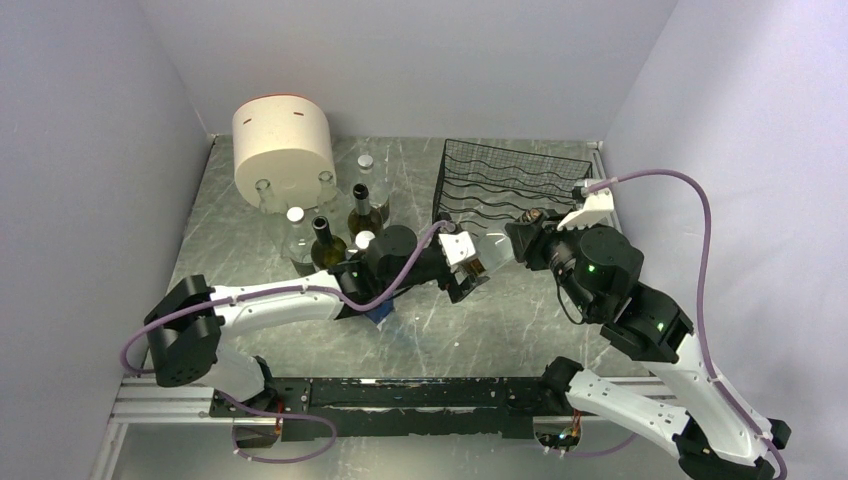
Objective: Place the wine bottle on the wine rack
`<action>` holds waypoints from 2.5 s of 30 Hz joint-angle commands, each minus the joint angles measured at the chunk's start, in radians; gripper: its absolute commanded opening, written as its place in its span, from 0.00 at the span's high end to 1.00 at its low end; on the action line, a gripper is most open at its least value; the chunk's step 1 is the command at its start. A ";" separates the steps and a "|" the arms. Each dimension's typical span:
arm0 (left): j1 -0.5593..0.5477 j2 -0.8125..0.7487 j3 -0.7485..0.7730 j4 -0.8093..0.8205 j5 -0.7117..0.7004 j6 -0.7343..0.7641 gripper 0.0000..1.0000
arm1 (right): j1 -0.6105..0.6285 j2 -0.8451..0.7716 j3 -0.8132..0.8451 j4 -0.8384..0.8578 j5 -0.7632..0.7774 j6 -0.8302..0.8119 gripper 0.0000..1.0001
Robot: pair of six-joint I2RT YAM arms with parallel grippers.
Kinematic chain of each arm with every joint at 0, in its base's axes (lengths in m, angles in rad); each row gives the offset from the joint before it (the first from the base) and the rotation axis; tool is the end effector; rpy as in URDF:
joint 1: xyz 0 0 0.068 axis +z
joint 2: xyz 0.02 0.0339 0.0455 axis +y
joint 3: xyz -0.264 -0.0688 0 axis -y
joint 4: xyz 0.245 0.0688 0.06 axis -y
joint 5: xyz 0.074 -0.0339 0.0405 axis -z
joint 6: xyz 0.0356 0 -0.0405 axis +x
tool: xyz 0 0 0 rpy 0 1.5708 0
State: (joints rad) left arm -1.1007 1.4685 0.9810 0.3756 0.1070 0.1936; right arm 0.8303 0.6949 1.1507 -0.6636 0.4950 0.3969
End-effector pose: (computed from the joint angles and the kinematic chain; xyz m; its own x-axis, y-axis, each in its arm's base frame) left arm 0.1535 -0.3105 0.3022 0.1302 0.1661 -0.9775 0.9268 0.3300 0.1795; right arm 0.0893 0.0726 0.4225 -0.2582 0.2217 -0.9403 -0.2560 0.9228 0.2879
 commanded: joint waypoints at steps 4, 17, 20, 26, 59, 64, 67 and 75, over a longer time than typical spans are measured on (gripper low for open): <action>-0.031 0.080 -0.036 0.259 -0.106 0.070 0.04 | 0.000 -0.022 0.044 0.148 0.025 0.095 1.00; -0.047 0.095 -0.025 0.276 -0.166 0.141 0.92 | 0.000 -0.050 0.067 0.070 0.063 0.144 0.71; -0.045 0.088 -0.022 0.290 -0.156 0.201 0.93 | 0.000 -0.081 0.069 0.049 0.006 0.102 0.28; -0.032 0.079 0.005 0.265 -0.095 0.461 0.93 | 0.000 -0.112 0.159 -0.057 -0.016 0.081 0.17; 0.030 0.018 0.003 0.302 0.181 1.237 0.93 | 0.000 0.102 0.054 -0.344 -0.287 0.020 0.13; 0.032 0.017 0.005 0.317 0.196 1.221 0.93 | 0.000 0.106 0.014 -0.330 -0.277 0.036 0.13; 0.032 0.013 0.004 0.327 0.205 1.218 0.93 | 0.000 0.110 -0.003 -0.318 -0.266 0.044 0.14; 0.029 0.001 0.049 0.297 0.208 1.162 0.93 | 0.001 0.139 -0.006 -0.330 -0.215 0.067 0.23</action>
State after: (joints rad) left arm -1.0752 1.5501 0.9287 0.5167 0.2676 1.3869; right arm 0.8307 0.8284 1.1496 -0.9951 0.2317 0.4465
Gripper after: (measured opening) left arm 0.686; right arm 0.806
